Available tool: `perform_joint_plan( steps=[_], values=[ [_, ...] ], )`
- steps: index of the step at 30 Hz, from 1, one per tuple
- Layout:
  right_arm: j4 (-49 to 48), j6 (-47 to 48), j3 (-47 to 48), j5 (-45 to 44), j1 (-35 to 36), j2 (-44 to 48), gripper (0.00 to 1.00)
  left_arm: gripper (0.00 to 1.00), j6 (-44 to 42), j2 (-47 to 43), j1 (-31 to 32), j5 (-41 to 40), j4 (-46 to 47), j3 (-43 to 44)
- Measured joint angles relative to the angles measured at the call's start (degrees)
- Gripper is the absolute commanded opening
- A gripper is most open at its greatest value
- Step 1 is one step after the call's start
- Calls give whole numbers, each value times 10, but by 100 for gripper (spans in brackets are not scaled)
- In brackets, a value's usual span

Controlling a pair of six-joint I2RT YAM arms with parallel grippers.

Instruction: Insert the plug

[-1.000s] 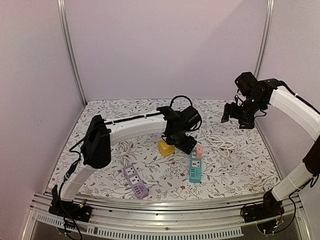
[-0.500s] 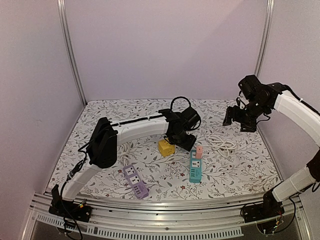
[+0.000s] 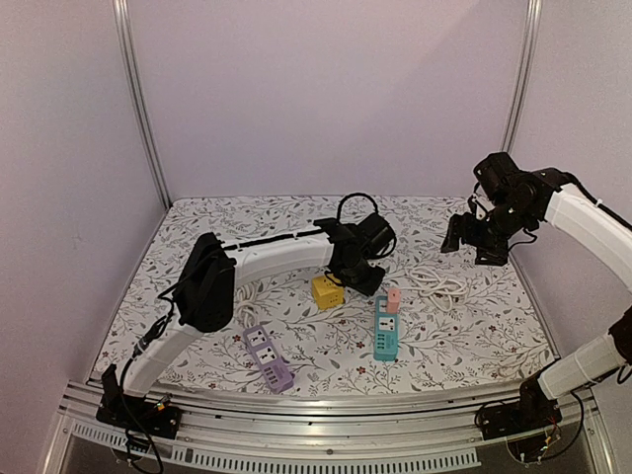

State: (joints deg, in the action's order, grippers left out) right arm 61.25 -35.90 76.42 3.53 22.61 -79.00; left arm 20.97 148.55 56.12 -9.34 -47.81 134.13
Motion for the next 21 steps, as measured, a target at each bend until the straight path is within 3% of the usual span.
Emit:
perform_joint_plan(
  steps=[9, 21],
  values=[
    [-16, -5, -9, 2, -1, 2, 86, 0, -4, -30, -2, 2, -1, -8],
    [-59, -2, -11, 17, -1, 3, 88, 0, 6, -154, -16, 39, -1, -9]
  ],
)
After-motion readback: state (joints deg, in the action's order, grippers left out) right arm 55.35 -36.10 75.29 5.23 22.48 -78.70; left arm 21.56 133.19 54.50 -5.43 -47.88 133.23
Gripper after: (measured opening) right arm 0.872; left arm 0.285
